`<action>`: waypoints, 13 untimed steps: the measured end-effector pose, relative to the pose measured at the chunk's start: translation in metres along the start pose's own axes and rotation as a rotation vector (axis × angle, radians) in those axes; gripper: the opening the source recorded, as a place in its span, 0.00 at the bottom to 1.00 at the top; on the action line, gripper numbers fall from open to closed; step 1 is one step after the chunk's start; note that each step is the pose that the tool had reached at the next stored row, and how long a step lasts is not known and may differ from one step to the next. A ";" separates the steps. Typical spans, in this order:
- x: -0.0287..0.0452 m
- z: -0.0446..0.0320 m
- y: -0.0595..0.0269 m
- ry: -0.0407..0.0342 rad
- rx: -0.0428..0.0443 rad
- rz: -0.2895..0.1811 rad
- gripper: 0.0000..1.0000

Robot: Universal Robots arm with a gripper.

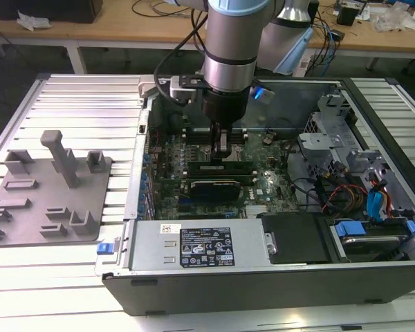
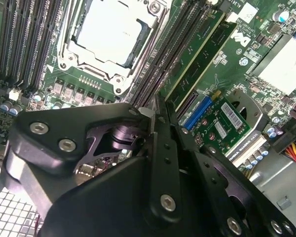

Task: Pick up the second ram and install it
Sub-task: 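Insert the second ram into the second slot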

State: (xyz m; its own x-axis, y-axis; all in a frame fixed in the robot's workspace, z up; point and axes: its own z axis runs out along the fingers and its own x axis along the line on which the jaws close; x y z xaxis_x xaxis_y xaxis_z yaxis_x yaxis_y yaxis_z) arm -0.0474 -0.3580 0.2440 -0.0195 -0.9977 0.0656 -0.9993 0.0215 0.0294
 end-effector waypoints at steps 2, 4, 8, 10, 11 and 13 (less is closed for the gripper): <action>-0.0001 0.0012 -0.0001 -0.0001 0.0001 0.000 0.09; 0.0000 0.0016 -0.0001 0.0002 0.0002 -0.001 0.09; -0.0001 0.0033 -0.0002 0.0002 0.0002 -0.002 0.09; -0.0003 0.0044 -0.0003 -0.0004 0.0005 -0.002 0.09; -0.0003 0.0049 -0.0002 -0.0007 0.0002 -0.002 0.09; -0.0003 0.0051 -0.0002 -0.0041 0.0003 -0.002 0.09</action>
State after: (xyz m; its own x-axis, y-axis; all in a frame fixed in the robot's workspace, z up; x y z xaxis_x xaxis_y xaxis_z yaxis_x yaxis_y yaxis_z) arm -0.0474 -0.3581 0.2388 -0.0176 -0.9980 0.0614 -0.9994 0.0194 0.0292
